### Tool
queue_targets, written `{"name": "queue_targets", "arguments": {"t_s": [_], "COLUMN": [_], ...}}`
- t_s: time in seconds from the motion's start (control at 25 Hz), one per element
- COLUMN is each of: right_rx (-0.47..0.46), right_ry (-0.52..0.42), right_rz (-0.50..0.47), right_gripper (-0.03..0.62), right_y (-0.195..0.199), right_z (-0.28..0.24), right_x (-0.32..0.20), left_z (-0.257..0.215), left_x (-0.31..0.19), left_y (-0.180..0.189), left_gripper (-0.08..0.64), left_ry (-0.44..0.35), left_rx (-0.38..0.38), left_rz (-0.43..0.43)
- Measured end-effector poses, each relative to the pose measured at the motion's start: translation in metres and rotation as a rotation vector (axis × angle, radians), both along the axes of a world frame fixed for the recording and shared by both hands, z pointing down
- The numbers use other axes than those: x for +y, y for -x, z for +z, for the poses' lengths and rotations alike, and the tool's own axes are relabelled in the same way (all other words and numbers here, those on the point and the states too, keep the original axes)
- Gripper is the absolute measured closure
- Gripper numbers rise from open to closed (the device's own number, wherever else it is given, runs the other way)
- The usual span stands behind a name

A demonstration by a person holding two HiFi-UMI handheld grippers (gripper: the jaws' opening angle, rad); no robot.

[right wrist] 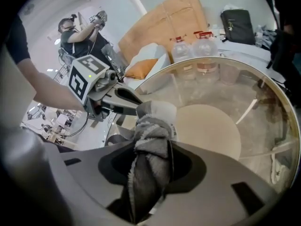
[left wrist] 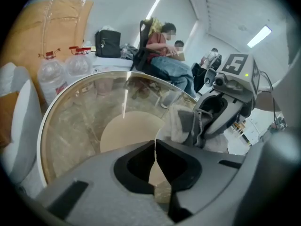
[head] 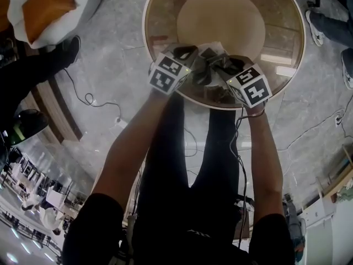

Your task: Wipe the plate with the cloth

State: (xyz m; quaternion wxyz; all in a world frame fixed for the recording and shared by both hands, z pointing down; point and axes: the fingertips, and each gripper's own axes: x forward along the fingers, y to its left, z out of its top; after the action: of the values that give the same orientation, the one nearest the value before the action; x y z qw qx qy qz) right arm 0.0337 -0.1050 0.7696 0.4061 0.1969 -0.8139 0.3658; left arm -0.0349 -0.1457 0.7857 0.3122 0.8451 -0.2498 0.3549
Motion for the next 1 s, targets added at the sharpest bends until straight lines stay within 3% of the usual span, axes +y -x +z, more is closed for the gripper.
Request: {"name": "queue_targets", "arguments": {"t_s": [0.2, 0.44, 0.72, 1.0], "right_rx": [0.023, 0.045, -0.015, -0.045], "right_ry": [-0.007, 0.024, 0.081, 0.077], "right_rz": [0.098, 0.041, -0.062, -0.225], "right_gripper": [0.442, 0.442, 0.442, 0.442], "right_y": [-0.033, -0.040, 0.020, 0.072], "right_z": [-0.009, -0.010, -0.007, -0.005], "right_x": [0.000, 0.044, 0.088, 0.083], "left_z": [-0.002, -0.004, 0.000, -0.004], "left_x": [0.002, -0.002, 0.003, 0.007], "left_y": [0.005, -0.001, -0.002, -0.009], "left_gripper": [0.548, 0.548, 0.549, 0.549], "left_ry": [0.002, -0.020, -0.011, -0.007], "left_rx": [-0.002, 0.009, -0.001, 0.006], "left_rz": [-0.014, -0.031, -0.005, 0.015]}}
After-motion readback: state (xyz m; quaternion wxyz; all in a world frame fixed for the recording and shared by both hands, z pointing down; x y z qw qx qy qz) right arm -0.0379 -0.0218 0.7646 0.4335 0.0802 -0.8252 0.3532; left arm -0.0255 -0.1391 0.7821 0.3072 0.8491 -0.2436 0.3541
